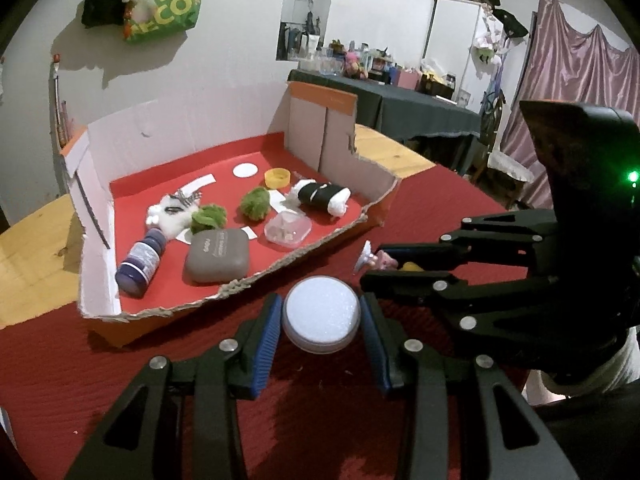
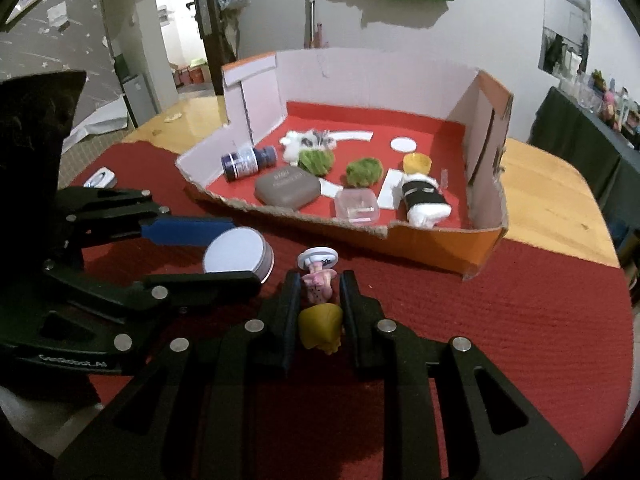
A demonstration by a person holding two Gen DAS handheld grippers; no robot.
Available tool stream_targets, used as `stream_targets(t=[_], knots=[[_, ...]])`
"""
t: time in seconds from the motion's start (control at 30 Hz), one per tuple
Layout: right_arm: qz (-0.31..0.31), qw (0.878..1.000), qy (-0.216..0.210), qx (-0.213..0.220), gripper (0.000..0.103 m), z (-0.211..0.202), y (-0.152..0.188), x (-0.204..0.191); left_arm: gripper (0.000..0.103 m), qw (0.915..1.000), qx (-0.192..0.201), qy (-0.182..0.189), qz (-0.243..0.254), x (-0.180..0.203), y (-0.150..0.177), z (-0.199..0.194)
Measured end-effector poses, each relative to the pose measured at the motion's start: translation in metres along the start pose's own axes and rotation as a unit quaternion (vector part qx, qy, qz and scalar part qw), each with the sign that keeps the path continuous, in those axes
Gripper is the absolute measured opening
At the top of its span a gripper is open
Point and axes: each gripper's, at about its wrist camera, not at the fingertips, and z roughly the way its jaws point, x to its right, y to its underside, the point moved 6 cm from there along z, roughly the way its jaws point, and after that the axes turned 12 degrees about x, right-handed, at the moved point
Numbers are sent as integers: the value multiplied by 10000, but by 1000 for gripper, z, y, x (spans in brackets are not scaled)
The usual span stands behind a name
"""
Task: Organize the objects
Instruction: 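Grasp the white round tin with the left tool while the right tool grasps the figurine, then carry the white tin and figurine into the cardboard box with both tools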
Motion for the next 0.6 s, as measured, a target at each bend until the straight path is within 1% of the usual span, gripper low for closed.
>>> stream_targets(t=[0.3,0.43,0.5,0.6], knots=[[53,9999,11,129,19,-8,-14,-1,42,9999,155,51,-27,0,-9,-15],[191,9995,-75,252,19,-14,-30,2,42,9992,388,89,60,1,-29,-27],[255,9991,-72,338,19,-14,-44,5,42,9988,460,51,151,-3,-42,-28],[401,9986,-16,351,19,-5,-68,14,42,9985,473,-12,274,-12,-60,-22]])
